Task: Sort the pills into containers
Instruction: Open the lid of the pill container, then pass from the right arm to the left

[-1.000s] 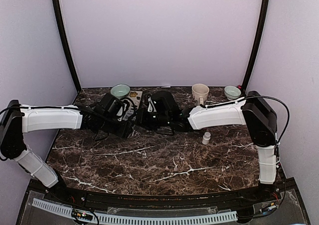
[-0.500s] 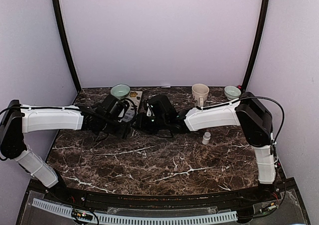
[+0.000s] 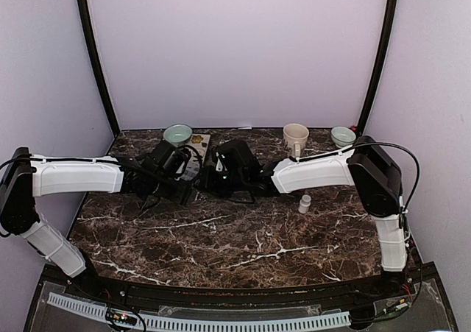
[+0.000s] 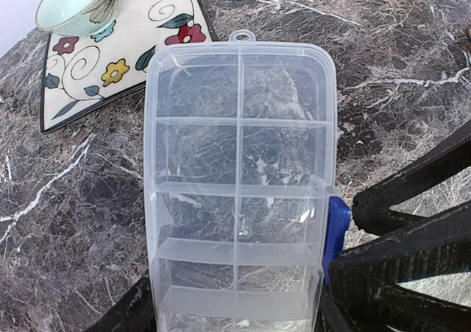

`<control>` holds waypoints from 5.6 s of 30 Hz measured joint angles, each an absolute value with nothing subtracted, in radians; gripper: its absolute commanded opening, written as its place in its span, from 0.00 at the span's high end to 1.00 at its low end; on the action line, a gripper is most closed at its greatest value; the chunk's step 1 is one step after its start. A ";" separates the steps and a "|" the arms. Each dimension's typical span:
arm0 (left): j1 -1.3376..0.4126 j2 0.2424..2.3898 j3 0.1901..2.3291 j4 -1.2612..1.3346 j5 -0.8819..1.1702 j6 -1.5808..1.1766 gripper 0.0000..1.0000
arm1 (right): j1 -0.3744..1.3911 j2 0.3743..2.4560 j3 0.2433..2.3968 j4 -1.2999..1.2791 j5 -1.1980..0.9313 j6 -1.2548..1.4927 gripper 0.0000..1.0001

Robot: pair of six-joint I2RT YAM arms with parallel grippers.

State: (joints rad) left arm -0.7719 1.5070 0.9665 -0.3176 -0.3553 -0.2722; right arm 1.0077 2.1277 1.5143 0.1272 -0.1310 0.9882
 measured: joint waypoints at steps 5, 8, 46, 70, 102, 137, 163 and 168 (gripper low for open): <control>-0.773 1.507 0.966 -0.317 -0.365 -0.272 0.64 | 1.008 2.128 1.519 0.124 -0.127 0.993 0.59; -0.773 1.507 0.966 -0.317 -0.369 -0.272 0.64 | 1.010 2.128 1.519 0.125 -0.124 1.000 0.59; -0.777 1.456 0.915 -0.263 -0.322 -0.253 0.66 | 1.013 2.120 1.534 0.131 -0.107 1.032 0.61; -0.789 1.462 0.918 -0.282 -0.391 -0.247 0.66 | 1.012 2.130 1.573 0.072 -0.111 1.056 0.93; -0.805 1.430 0.931 -0.308 -0.399 -0.283 0.05 | 1.005 2.132 1.548 0.081 -0.109 1.056 1.00; -0.812 1.560 0.863 -0.167 -0.282 -0.321 0.11 | 0.978 2.117 1.454 0.209 -0.165 1.155 1.00; -0.812 1.612 0.861 -0.073 -0.379 -0.296 0.39 | 0.967 2.117 1.454 0.213 -0.186 1.192 1.00; -0.812 1.614 0.861 -0.052 -0.375 -0.278 0.60 | 0.965 2.117 1.454 0.216 -0.187 1.196 1.00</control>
